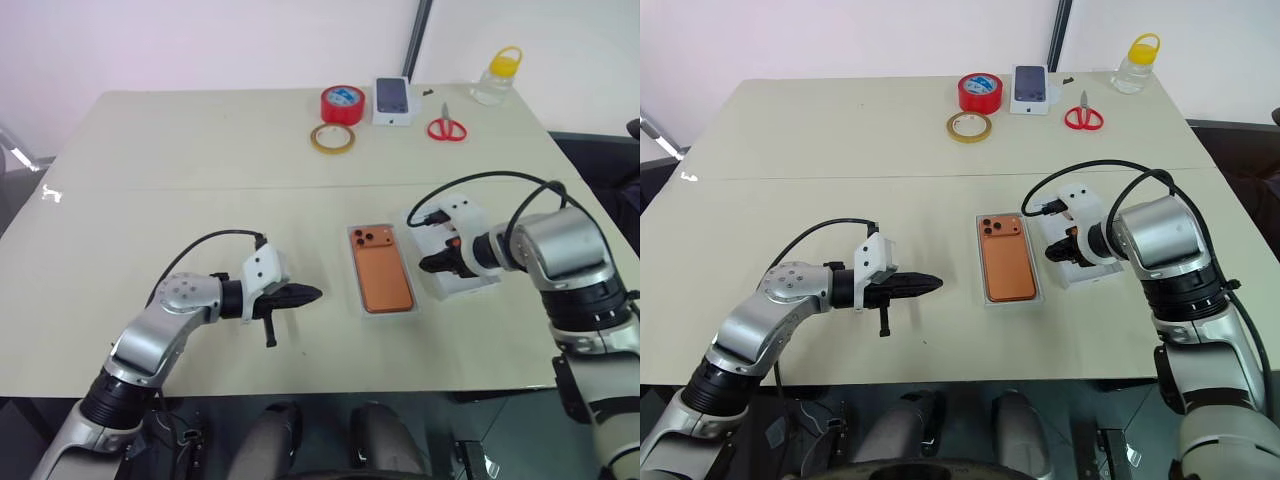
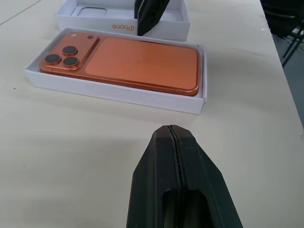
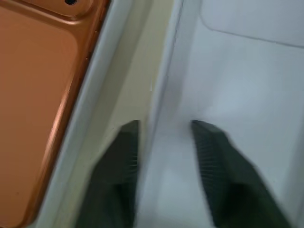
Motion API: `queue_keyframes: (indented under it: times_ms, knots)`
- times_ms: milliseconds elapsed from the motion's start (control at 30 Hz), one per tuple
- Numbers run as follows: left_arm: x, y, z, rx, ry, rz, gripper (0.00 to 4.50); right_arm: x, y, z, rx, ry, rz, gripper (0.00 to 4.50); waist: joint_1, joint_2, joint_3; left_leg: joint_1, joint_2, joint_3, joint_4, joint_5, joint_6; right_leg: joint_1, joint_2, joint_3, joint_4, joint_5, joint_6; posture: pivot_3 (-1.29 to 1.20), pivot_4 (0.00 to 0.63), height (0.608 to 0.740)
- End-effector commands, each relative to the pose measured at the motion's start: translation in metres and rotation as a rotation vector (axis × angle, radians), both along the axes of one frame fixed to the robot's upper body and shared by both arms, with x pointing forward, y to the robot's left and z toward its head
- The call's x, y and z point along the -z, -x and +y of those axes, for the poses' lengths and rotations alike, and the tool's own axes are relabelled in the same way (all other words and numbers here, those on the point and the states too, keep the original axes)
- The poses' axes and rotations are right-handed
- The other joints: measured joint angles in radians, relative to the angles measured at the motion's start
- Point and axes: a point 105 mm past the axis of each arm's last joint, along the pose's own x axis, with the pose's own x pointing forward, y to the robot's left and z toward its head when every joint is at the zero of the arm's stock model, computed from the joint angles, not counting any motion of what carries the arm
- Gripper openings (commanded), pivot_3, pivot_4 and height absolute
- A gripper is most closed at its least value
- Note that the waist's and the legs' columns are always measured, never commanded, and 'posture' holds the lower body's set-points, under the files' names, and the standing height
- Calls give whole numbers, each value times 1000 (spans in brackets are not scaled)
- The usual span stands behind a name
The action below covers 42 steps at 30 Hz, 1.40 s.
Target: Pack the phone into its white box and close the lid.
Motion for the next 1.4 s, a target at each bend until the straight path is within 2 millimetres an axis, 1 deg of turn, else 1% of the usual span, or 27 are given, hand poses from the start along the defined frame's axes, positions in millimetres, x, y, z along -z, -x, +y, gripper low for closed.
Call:
queue_keyframes:
  times_ms: [33, 100, 167, 233, 300, 333, 400, 433, 500, 567, 633, 700, 800, 867, 933, 1000, 1133, 1167, 1233, 1300, 1400]
  knots:
    - [-7, -1, 0, -4, 20, -38, 0, -6, -3, -4, 40, 16, -32, 27, -1, 0, 0, 0, 0, 0, 0, 0, 0, 0, 0, 0, 0, 0, 0, 0, 150, 740]
    - [-7, -1, 0, -10, 22, -38, 0, -9, -4, -5, 52, 4, -45, 27, -3, 0, 0, 0, 0, 0, 0, 0, 0, 0, 0, 0, 0, 0, 0, 0, 150, 740]
    - [-7, -3, 2, -29, 29, -43, 0, -18, -8, -7, 73, -16, -73, 27, -3, 0, 0, 0, 0, 0, 0, 0, 0, 0, 0, 0, 0, 0, 0, 0, 150, 740]
    - [-10, -8, 8, -73, 46, -50, 0, -37, -17, -9, 110, -74, -129, 27, -6, 0, 0, 0, 0, 0, 0, 0, 0, 0, 0, 0, 1, 0, 0, 0, 150, 740]
    - [-13, -18, 18, -145, 68, -55, 0, -63, -26, -7, 138, -167, -203, 27, -9, 1, 1, 0, 0, 0, 0, 0, 0, -1, 0, 0, 1, 0, 0, 0, 150, 740]
    - [-14, -24, 25, -192, 75, -57, 0, -78, -29, -2, 129, -239, -238, 27, -11, 1, 1, 0, 0, 0, 0, 0, 0, -1, 0, 1, 2, 0, 0, 0, 150, 740]
    - [-15, -36, 40, -281, 87, -66, 0, -100, -32, 16, 68, -432, -264, 27, -10, 2, 1, 0, 0, 0, -1, 0, 0, -2, 1, 1, 2, 0, 0, 0, 150, 740]
    - [-17, -41, 47, -321, 98, -70, 0, -108, -31, 26, 27, -519, -262, 27, -11, 2, 1, 0, 1, 0, -2, 0, 0, -2, 1, 1, 2, 0, 0, 0, 150, 740]
    - [-22, -49, 58, -384, 128, -79, 0, -116, -24, 52, -91, -663, -239, 27, -9, 2, 1, 0, 1, 0, -2, 0, 0, -2, 1, 1, 2, 0, 0, 0, 150, 740]
    - [-28, -54, 66, -416, 150, -89, 0, -119, -16, 79, -189, -807, -185, 27, -10, 2, 1, 0, 1, 0, -1, 0, 0, -2, 1, 0, 2, 0, 0, 0, 150, 740]
    - [-33, -57, 71, -431, 151, -110, 0, -118, -6, 104, -257, -940, -109, 27, -11, 2, 1, 0, 1, 0, -1, 0, 0, -2, 1, 1, 2, 0, 0, 0, 150, 740]
    - [-36, -60, 75, -447, 143, -126, 0, -110, 4, 126, -291, -1030, -20, 27, -11, 2, 1, 0, 1, 0, -1, 0, 0, -2, 1, 1, 2, 0, 0, 0, 150, 740]
    - [-41, -65, 78, -460, 140, -143, 0, -95, 28, 154, -227, -1143, 54, 27, -9, 2, 1, 0, 1, 0, 0, 1, 0, -1, 0, 0, 2, 0, 0, 0, 150, 740]
    - [-46, -65, 74, -451, 150, -150, 0, -75, 40, 168, -140, -1166, 102, 27, -15, 2, 1, -1, 0, 0, 0, 0, 0, -1, 0, 0, 1, 0, 0, 0, 150, 740]
    - [-47, -63, 70, -432, 153, -152, 0, -59, 46, 172, -32, -1158, 122, 27, -22, 2, 1, -1, 0, 1, 0, 1, 0, -2, 0, 1, 2, 0, 0, 0, 150, 740]
    - [-46, -61, 63, -405, 150, -149, 0, -46, 46, 167, 70, -1129, 134, 27, -32, 3, 1, -1, 0, 1, 1, 1, 0, -2, 0, 1, 4, 0, 0, 0, 150, 740]
    - [-43, -57, 47, -345, 147, -132, 0, -36, 43, 158, 187, -1096, 140, 27, -38, 4, 0, 0, 1, 1, 0, 1, 0, -2, 1, 1, 4, 0, 0, 0, 150, 740]
    - [-42, -56, 43, -326, 144, -127, 0, -35, 42, 156, 202, -1088, 137, 292, -39, 4, 0, 1, 1, 1, 0, 1, 0, -2, 2, 1, 5, 0, 0, 0, 150, 740]
    - [-38, -53, 31, -277, 133, -117, 0, -37, 39, 151, 205, -1080, 119, 964, -38, 4, 0, 1, 1, 1, -1, 1, 0, -2, 2, 1, 4, 0, 0, 0, 150, 740]
    - [-36, -50, 18, -231, 132, -103, 0, -42, 35, 146, 180, -1066, 93, 2006, -36, 4, 0, 1, 1, 1, 0, 1, 0, -2, 2, 1, 4, 0, 0, 0, 150, 740]
    - [-30, -50, 0, -181, 120, -87, 0, -57, 29, 133, 68, -986, 21, 3476, -35, 4, 0, 1, 1, 1, 0, 0, 1, -1, 2, 1, 4, 0, 0, 0, 150, 740]
